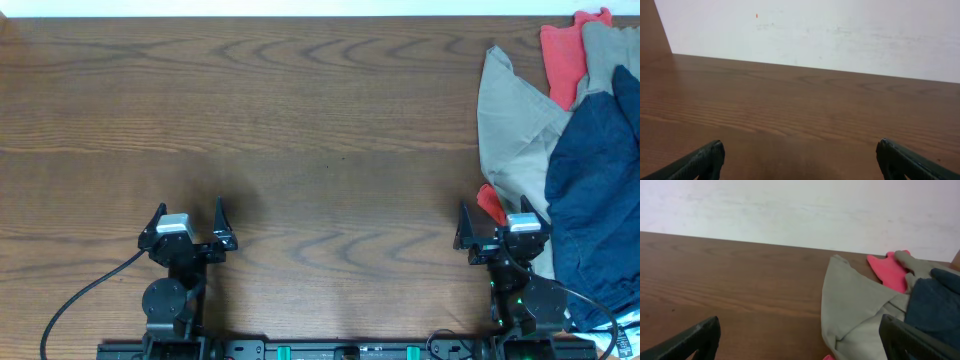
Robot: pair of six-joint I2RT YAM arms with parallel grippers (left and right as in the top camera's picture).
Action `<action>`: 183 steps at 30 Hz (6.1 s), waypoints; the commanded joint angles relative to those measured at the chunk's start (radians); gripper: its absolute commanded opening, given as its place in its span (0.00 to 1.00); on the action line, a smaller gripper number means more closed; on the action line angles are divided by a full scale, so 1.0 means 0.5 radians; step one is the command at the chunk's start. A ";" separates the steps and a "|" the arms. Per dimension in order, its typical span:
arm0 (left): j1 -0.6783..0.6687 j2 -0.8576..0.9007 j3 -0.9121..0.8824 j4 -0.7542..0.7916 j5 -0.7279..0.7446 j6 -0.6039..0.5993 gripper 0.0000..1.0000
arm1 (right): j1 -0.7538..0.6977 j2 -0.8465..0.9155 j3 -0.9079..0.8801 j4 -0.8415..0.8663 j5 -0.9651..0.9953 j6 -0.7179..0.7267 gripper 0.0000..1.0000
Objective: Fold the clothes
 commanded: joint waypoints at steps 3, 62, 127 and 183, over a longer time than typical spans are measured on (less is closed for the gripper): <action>0.008 -0.005 -0.033 -0.089 -0.011 0.034 0.97 | 0.016 -0.011 -0.002 -0.008 0.005 0.005 0.99; 0.008 0.234 0.232 -0.406 0.088 -0.172 0.97 | 0.014 0.130 0.217 -0.251 0.120 0.192 0.99; 0.008 2.041 1.766 -1.816 0.201 -0.195 0.98 | -0.706 3.156 2.123 -1.350 0.897 0.862 0.01; -0.809 2.939 1.709 -1.202 1.152 -1.224 0.98 | -0.158 2.919 2.799 -2.296 0.410 0.691 0.99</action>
